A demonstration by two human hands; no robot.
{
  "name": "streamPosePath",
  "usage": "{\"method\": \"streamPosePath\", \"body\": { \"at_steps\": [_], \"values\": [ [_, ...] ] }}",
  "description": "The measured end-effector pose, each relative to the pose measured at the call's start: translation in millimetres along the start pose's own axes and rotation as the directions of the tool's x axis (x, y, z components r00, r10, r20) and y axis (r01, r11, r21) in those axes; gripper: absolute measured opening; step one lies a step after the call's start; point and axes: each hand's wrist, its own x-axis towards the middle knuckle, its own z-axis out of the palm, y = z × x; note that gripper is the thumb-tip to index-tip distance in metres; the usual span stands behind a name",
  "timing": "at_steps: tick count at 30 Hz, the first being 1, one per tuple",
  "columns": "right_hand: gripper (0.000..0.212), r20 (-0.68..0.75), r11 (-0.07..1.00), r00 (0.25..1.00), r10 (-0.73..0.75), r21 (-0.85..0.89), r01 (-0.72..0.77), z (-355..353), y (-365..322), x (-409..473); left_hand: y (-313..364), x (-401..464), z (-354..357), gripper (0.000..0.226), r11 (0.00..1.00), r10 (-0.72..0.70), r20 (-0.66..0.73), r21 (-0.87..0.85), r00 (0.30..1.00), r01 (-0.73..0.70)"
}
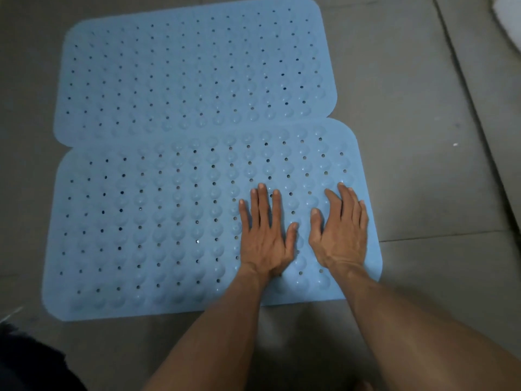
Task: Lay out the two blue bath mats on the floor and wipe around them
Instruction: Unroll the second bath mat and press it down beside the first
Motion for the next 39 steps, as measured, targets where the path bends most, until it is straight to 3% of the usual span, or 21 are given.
{"method": "streamPosePath", "body": {
  "at_steps": [10, 16, 19, 25, 34, 39],
  "values": [
    [0.052, 0.026, 0.999, 0.999, -0.024, -0.024, 0.024, 0.7, 0.2, 1.1, -7.4, -1.4, -1.8, 0.070, 0.992, 0.017, 0.013, -0.125, 1.000, -0.015],
    [0.059, 0.176, 0.997, 0.984, 0.005, -0.075, 0.008, -33.4, -27.8, 4.2, -38.1, -10.5, -46.1, 0.078, 0.989, 0.081, 0.150, -0.137, 0.985, -0.061],
    [0.058, 0.239, 0.997, 0.971, -0.032, -0.063, 0.048, -80.0, -61.1, 7.6, -65.2, -30.5, -98.4, 0.091, 0.994, -0.011, 0.216, -0.100, 0.976, 0.034],
    [0.055, 0.292, 0.995, 0.952, -0.094, 0.007, 0.097, -203.1, -136.7, 10.1, -94.9, -80.5, -236.4, 0.066, 0.979, -0.183, 0.324, -0.026, 0.928, 0.202],
    [0.052, 0.310, 0.990, 0.941, -0.138, 0.052, 0.128, -399.6, -218.1, 28.1, -70.6, -118.0, -444.6, 0.065, 0.939, -0.261, 0.329, -0.131, 0.907, 0.318],
    [0.051, 0.292, 0.982, 0.938, -0.187, 0.031, 0.186, -497.6, -246.3, 46.5, -76.5, -128.1, -544.5, 0.066, 0.908, -0.354, 0.236, -0.145, 0.905, 0.393]
  ]
}}
